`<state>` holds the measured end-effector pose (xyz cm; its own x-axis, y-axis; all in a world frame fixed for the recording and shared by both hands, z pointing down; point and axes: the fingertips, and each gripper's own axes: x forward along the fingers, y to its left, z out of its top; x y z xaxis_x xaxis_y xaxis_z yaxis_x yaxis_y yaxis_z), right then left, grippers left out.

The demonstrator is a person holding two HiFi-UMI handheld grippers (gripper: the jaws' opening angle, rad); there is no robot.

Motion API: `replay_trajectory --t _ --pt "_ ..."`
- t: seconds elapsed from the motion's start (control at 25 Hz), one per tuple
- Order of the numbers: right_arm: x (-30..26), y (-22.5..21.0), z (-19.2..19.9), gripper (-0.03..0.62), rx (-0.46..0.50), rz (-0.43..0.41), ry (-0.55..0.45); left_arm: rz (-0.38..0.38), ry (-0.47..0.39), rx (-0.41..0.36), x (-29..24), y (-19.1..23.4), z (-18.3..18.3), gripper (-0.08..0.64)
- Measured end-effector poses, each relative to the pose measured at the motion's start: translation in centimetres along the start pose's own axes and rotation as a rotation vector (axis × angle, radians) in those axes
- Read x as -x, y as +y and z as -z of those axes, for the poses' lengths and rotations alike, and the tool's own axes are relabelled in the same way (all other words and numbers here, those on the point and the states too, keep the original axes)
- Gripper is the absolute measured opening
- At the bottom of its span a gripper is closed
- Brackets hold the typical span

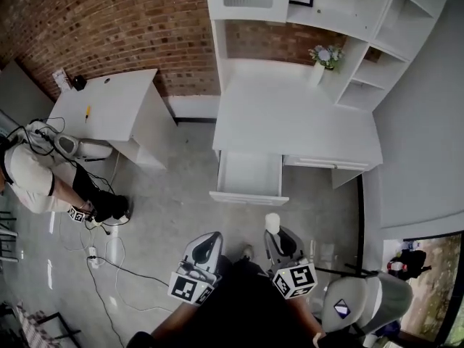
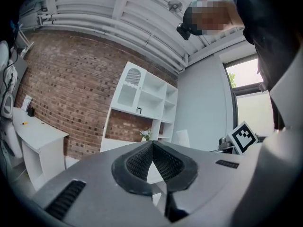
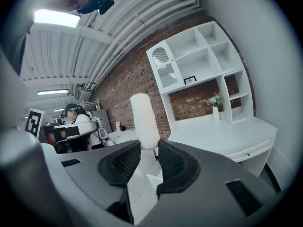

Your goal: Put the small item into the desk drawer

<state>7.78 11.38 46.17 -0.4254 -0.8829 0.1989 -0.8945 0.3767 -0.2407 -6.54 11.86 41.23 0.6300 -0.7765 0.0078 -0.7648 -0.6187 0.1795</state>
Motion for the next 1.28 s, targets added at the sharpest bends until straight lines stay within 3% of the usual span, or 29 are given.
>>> replay_trajectory --t 0.36,0.76,1.28 --pt "-6.1 -4.7 -0.2 0.13 -0.031 0.032 0.031 0.082 0.005 0.017 -8.6 2.3 0.8 0.023" --pt "-16.0 -11.7 -0.3 0.13 -0.08 0.174 0.09 0.193 0.07 0.015 -18.8 8.8 1.1 0.023" --pt "-24.3 -15.0 3.8 0.132 -0.092 0.29 0.257 0.236 0.121 0.093 -24.4 16.4 1.2 0.023"
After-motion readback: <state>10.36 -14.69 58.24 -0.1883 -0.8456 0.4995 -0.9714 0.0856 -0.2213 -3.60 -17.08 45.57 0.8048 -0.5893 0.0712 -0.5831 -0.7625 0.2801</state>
